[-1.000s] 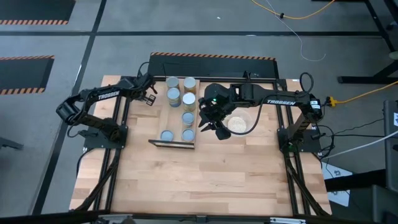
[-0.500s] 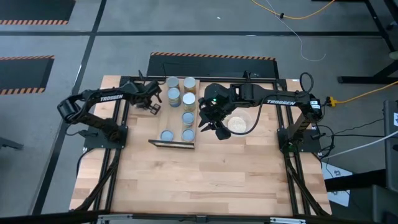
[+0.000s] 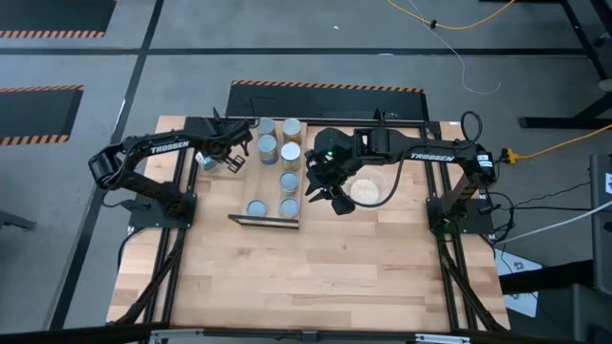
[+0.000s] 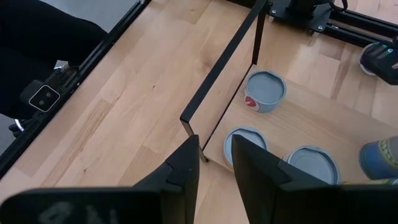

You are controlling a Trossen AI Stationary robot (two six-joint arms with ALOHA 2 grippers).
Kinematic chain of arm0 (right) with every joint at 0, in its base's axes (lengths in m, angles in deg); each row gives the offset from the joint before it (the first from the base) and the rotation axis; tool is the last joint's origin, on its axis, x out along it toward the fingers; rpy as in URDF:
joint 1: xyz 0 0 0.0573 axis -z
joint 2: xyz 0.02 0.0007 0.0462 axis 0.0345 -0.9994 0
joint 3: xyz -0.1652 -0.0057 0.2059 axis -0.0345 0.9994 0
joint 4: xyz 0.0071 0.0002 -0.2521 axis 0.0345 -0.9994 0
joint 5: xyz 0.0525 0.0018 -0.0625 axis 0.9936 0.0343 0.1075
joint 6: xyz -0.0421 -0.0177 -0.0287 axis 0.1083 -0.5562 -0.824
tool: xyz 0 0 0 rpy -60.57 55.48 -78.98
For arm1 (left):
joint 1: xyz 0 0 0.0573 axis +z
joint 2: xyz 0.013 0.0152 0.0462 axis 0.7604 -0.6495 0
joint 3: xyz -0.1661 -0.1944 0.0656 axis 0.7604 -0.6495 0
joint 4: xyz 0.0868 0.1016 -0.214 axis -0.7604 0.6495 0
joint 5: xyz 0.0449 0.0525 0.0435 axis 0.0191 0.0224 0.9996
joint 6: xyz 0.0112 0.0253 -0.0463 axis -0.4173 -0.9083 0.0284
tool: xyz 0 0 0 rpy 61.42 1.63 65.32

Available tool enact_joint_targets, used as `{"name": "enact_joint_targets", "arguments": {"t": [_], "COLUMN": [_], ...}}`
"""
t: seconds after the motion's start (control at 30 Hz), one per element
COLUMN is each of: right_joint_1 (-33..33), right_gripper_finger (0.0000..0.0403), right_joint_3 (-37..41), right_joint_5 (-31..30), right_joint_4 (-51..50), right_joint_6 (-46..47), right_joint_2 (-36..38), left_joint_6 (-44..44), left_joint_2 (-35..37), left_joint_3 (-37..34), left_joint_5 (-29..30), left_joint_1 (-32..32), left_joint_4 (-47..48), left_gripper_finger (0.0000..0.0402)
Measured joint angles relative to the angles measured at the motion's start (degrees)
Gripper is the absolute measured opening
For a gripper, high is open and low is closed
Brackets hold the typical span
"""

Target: Pick and place cans onto a shelf

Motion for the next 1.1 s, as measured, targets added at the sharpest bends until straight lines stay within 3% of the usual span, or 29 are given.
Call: {"name": "enact_joint_targets", "arguments": {"t": [0.53,1.1], "right_joint_1": [0.0,0.0], "right_gripper_finger": [0.0099,0.0099], "right_joint_3": [0.0,0.0], "right_joint_5": [0.0,0.0], "right_joint_4": [0.0,0.0], "right_joint_6": [-0.1,-0.1], "right_joint_2": [0.0,0.0], "left_joint_6": [4.8,7.3], "left_joint_2": [0.0,0.1], "left_joint_3": [-7.2,-8.0], "left_joint_5": [4.6,0.6], "left_joint_1": [0.0,-2.3], "left_joint_4": [2.5,2.4], "left_gripper_finger": [0.0000,0.0000]}}
